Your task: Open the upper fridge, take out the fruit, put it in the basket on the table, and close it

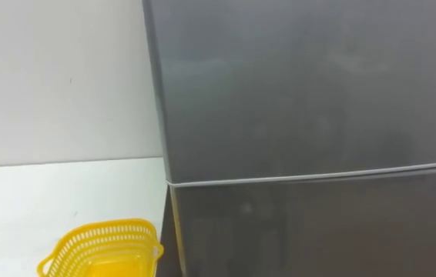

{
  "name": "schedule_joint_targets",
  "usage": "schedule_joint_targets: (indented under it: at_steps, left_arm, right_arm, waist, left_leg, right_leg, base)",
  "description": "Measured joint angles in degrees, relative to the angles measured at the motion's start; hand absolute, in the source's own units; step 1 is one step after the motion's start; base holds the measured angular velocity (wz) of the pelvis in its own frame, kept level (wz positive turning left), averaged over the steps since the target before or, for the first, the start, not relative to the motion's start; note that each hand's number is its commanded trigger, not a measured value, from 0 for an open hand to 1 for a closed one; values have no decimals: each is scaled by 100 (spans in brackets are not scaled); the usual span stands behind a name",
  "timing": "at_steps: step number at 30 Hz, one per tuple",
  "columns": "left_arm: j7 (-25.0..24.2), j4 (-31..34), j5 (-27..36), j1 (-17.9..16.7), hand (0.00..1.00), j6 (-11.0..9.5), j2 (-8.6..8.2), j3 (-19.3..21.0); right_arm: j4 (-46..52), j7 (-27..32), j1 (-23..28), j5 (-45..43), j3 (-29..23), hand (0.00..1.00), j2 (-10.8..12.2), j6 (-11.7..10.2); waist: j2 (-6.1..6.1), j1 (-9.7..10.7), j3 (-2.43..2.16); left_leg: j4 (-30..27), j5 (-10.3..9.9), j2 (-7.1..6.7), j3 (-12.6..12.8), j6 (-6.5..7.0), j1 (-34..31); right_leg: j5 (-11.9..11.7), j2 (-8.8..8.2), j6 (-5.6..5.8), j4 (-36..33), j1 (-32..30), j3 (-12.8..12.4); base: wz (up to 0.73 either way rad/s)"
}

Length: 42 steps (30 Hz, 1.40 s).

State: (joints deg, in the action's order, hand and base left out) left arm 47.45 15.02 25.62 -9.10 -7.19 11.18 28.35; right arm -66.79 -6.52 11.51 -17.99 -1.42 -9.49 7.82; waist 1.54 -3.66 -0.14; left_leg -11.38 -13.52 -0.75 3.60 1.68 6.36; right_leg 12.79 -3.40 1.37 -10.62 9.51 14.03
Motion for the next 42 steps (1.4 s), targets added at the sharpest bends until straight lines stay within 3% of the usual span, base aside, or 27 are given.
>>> schedule_joint_targets:
  at_steps: [2,4,7,10,15,17,20,26,31,39,42]
  left_arm:
    - [-318,520,-230,24,0,-3,67,-15]
    - [-627,680,-630,127,0,-3,138,-18]
    - [-1137,1057,-900,332,0,16,228,-83]
    - [-1812,1307,-701,501,0,25,384,-186]
    - [-2953,1426,-151,714,0,112,404,-539]
    - [-3440,1427,280,881,0,267,430,-733]
    - [-4105,1427,432,1066,0,454,450,-884]
    - [-5272,1423,529,1120,0,842,480,-1146]
    - [-5952,1369,530,1120,0,985,513,-1364]
    - [-6667,1350,530,1120,0,1186,555,-1521]
    - [-6847,1350,530,1120,0,1245,581,-1555]
  right_arm:
    - [-5,-118,-13,-68,1,0,-1,-24]
    - [-14,-235,-7,-97,-112,0,-3,-23]
    - [-117,-443,-22,-61,-118,0,-8,-28]
    - [-214,-564,-48,-59,-225,0,-12,-34]
    - [-259,-726,-141,-112,-220,0,-39,-22]
    - [-257,-748,-123,-111,-214,0,-47,-23]
    - [-255,-749,-102,-185,-220,0,-50,-20]
    - [-249,-749,-86,-248,-220,0,-90,-16]
    - [-258,-743,-96,-255,-221,0,-179,-19]
    - [-283,-727,-141,-358,-224,0,-213,-4]
    - [-274,-686,-162,-358,-223,0,-208,114]
  waist:
    - [32,36,8]
    - [72,49,50]
    - [87,68,44]
    - [76,187,49]
    - [110,328,61]
    - [130,348,58]
    - [172,342,58]
    - [281,418,43]
    - [351,533,38]
    - [258,636,61]
    - [214,640,59]
  left_leg:
    - [-35,0,0,-5,0,-97]
    - [-51,1,-4,5,0,-112]
    - [-53,2,-5,-64,1,-139]
    - [-141,1,-7,-90,1,-201]
    - [-210,-7,-1,-61,10,-300]
    - [-210,-6,2,-46,10,-301]
    - [-200,-6,12,38,10,-285]
    - [-190,-4,14,100,14,-273]
    - [-190,1,12,102,13,-252]
    - [-201,4,7,137,14,-199]
    - [-202,4,8,169,15,-190]
  right_leg:
    - [-1,-5,-1,-6,-38,27]
    - [-3,-7,-5,-5,-43,32]
    - [-3,-6,-4,-4,-56,42]
    - [-3,-17,-4,1,-54,110]
    - [-3,-23,-5,-8,-83,148]
    - [-5,-21,-7,-21,-105,118]
    - [-7,-17,-11,-29,-125,32]
    - [-11,-23,-6,-22,-161,14]
    - [-10,-19,-6,-18,-153,1]
    - [5,-19,-1,1,-156,-99]
    - [5,-19,-1,-3,-160,-129]
  base:
    - [6]
    - [0]
    - [6]
    - [9]
    - [7]
    - [-2]
    - [-12]
    - [-6]
    - [0]
    - [-1]
    - [-4]
